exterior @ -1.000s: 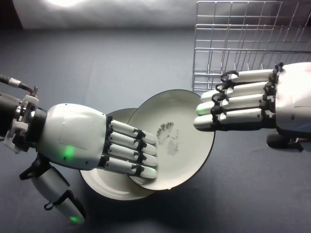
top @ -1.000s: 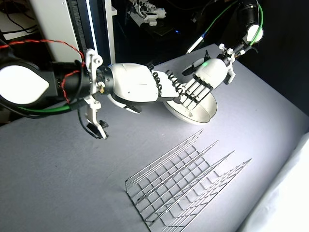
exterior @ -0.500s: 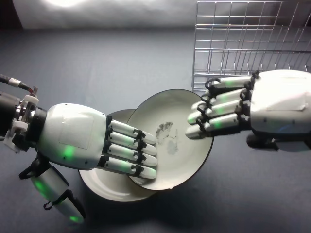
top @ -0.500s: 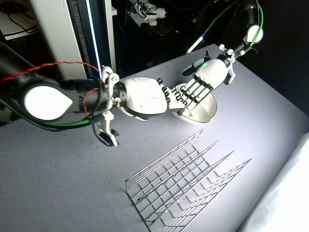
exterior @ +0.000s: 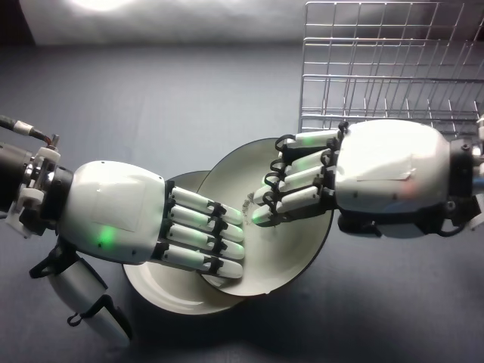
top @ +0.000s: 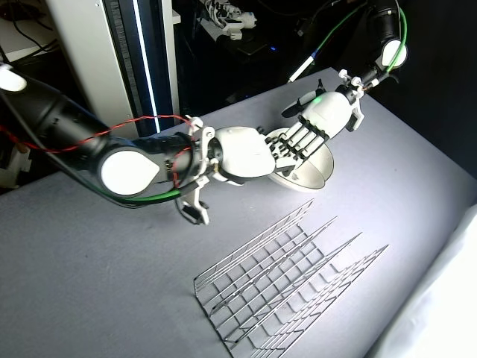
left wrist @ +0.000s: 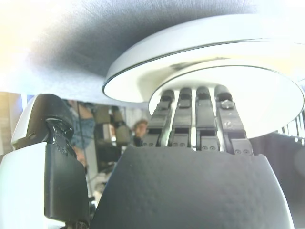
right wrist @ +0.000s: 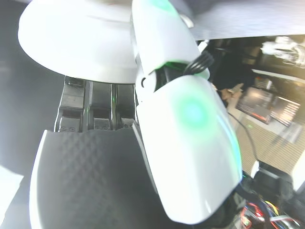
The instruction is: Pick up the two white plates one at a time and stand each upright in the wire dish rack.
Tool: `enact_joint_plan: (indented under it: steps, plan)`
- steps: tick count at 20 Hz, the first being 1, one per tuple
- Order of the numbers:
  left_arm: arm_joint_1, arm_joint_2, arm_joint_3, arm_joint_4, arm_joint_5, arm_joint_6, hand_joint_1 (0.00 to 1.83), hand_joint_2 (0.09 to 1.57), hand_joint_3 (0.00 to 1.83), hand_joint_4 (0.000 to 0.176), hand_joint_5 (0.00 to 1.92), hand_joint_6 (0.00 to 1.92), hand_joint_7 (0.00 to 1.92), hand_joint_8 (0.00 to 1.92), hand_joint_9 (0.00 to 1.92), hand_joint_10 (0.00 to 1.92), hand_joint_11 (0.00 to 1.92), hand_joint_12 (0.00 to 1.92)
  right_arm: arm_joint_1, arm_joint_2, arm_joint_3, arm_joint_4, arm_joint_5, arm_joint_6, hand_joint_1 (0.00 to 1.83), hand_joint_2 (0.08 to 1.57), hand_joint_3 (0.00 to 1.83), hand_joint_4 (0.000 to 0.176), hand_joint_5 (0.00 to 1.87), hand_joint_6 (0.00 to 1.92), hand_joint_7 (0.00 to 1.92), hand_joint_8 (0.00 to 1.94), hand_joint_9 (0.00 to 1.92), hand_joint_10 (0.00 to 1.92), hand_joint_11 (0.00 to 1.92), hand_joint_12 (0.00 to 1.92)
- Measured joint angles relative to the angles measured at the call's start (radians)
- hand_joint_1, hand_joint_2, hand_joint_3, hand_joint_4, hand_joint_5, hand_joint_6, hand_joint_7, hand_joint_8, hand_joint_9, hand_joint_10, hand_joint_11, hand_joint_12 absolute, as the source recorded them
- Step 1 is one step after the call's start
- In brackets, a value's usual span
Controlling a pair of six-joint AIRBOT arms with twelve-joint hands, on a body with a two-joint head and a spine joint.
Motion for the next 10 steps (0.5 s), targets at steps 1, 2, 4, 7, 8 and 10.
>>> enact_joint_plan:
  steps: [1,2,4,7,8,10]
  plan:
    - [0.000,0.000,0.000,0.000,0.000,0.000,0.00,1.06,0.00,0.000,0.00,0.00,0.00,0.00,0.00,0.00,0.00,0.00,0.000,-0.012,0.006,-0.001,-0.012,0.000,1.54,1.09,0.00,0.000,0.51,0.01,0.45,0.00,0.47,0.02,0.05,1.20]
    - [0.000,0.000,0.000,0.000,0.000,0.000,0.00,1.07,0.00,0.000,0.00,0.00,0.00,0.00,0.00,0.00,0.00,0.00,0.000,-0.025,0.013,-0.003,-0.021,-0.001,1.54,1.10,0.01,0.000,0.51,0.01,0.45,0.00,0.48,0.02,0.08,1.22]
    - [0.000,-0.002,0.004,-0.002,-0.002,0.000,0.00,1.07,0.00,0.000,0.00,0.00,0.00,0.00,0.00,0.00,0.00,0.00,0.000,-0.052,0.032,-0.007,-0.024,-0.001,1.54,1.11,0.00,0.000,0.55,0.02,0.53,0.02,0.56,0.04,0.16,1.23]
    - [0.000,-0.008,0.013,-0.005,-0.006,0.000,0.00,1.07,0.00,0.000,0.00,0.00,0.00,0.00,0.00,0.00,0.00,0.00,0.007,-0.090,0.081,-0.018,-0.010,-0.004,1.46,1.10,0.00,0.000,0.73,0.04,0.76,0.02,0.76,0.06,0.33,1.20]
    - [0.000,-0.008,0.014,-0.005,-0.006,0.000,0.00,1.06,0.00,0.000,0.00,0.00,0.00,0.00,0.00,0.00,0.00,0.00,0.010,-0.097,0.090,-0.016,-0.003,-0.004,1.45,1.10,0.00,0.000,0.77,0.05,0.80,0.03,0.81,0.08,0.38,1.21]
    - [0.000,-0.008,0.014,-0.007,-0.008,0.000,0.00,1.08,0.00,0.000,0.00,0.00,0.00,0.00,0.00,0.00,0.00,0.00,0.014,-0.120,0.116,-0.012,0.015,-0.007,1.49,1.16,0.01,0.000,0.75,1.06,0.81,0.90,0.78,1.21,0.67,1.57]
